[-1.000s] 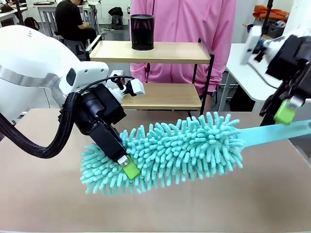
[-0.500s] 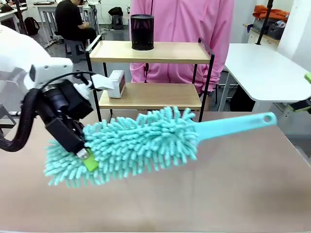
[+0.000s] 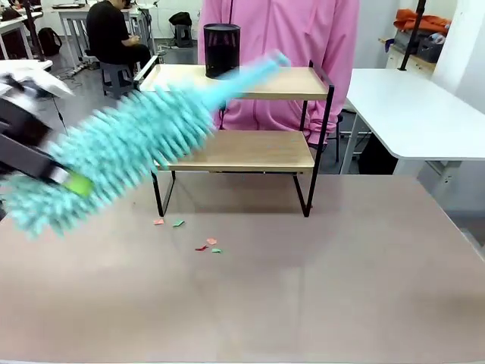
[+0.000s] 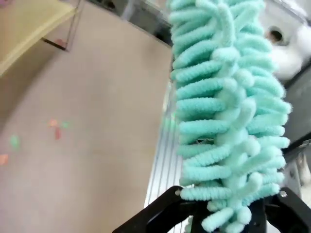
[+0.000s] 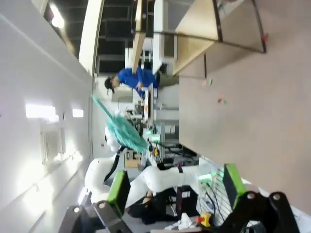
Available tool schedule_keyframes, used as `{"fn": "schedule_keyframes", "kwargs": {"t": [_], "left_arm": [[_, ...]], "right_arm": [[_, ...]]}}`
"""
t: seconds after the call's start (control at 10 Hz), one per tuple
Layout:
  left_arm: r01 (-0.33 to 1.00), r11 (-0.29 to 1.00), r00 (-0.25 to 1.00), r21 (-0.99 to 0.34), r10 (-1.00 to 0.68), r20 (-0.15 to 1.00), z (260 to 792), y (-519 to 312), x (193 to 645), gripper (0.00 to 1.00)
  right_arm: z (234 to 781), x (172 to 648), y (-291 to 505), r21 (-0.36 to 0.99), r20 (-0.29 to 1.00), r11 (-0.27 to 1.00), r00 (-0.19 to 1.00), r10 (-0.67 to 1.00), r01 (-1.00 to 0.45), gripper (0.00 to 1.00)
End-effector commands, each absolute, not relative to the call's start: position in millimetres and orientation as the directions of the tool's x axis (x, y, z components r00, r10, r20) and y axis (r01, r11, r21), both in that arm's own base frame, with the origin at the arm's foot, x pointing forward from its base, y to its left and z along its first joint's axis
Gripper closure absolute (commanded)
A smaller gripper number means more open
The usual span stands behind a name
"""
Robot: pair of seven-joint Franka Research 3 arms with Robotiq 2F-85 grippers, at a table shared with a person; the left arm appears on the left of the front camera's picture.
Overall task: Clean the shelf.
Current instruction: Hand the Duster back to the human.
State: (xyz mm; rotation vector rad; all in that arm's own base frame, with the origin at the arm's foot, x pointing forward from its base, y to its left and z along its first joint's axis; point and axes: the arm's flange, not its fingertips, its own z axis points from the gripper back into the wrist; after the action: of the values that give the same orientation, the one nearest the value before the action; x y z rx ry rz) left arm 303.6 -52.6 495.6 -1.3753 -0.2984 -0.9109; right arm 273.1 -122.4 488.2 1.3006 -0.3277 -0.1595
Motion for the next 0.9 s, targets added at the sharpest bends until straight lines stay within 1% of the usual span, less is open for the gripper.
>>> {"fn": "schedule_keyframes", "kwargs": {"t": [0.0,0.1,0.2,0.3,0.4,0.5,0.6,0.7,0.8], "left_arm": [[0.797,-0.010,0.598,-0.604,-0.122,0.792,517.9,6.9,271.0,1.00],[0.835,-0.020,0.550,-0.550,0.053,0.833,528.3,49.1,257.4,1.00],[0.844,-0.020,0.533,-0.536,0.157,0.832,529.3,68.8,251.4,1.00],[0.806,0.053,0.548,-0.590,0.312,0.776,520.8,92.9,248.6,1.00],[0.704,0.070,0.618,-0.707,0.432,0.657,508.4,105.8,256.7,1.00],[0.548,0.058,0.707,-0.834,0.501,0.499,496.3,111.0,269.5,1.00],[0.361,0.092,0.770,-0.928,0.532,0.353,485.2,111.4,281.6,1.00],[0.268,0.086,0.829,-0.960,0.487,0.275,477.2,108.9,291.8,1.00],[0.202,0.089,0.868,-0.975,0.445,0.220,472.3,105.1,298.8,1.00]], "right_arm": [[490.3,276.2,-105.3,0.954,0.178,0.274,0.967,-0.183,-0.124,0.00],[490.3,276.2,-105.3,0.954,0.178,0.274,0.967,-0.183,-0.124,0.00],[490.3,276.2,-105.3,0.954,0.178,0.274,0.967,-0.183,-0.124,0.00],[490.3,276.2,-105.3,0.954,0.178,0.274,0.967,-0.183,-0.124,0.00],[490.3,276.2,-105.3,0.954,0.178,0.274,0.967,-0.183,-0.124,0.00],[490.3,276.2,-105.3,0.954,0.178,0.274,0.967,-0.183,-0.124,0.00],[490.3,276.2,-105.3,0.954,0.178,0.274,0.967,-0.183,-0.124,0.00],[490.3,276.2,-105.3,0.954,0.178,0.274,0.967,-0.183,-0.124,0.00],[490.3,276.2,-105.3,0.954,0.178,0.274,0.967,-0.183,-0.124,0.00]]}}
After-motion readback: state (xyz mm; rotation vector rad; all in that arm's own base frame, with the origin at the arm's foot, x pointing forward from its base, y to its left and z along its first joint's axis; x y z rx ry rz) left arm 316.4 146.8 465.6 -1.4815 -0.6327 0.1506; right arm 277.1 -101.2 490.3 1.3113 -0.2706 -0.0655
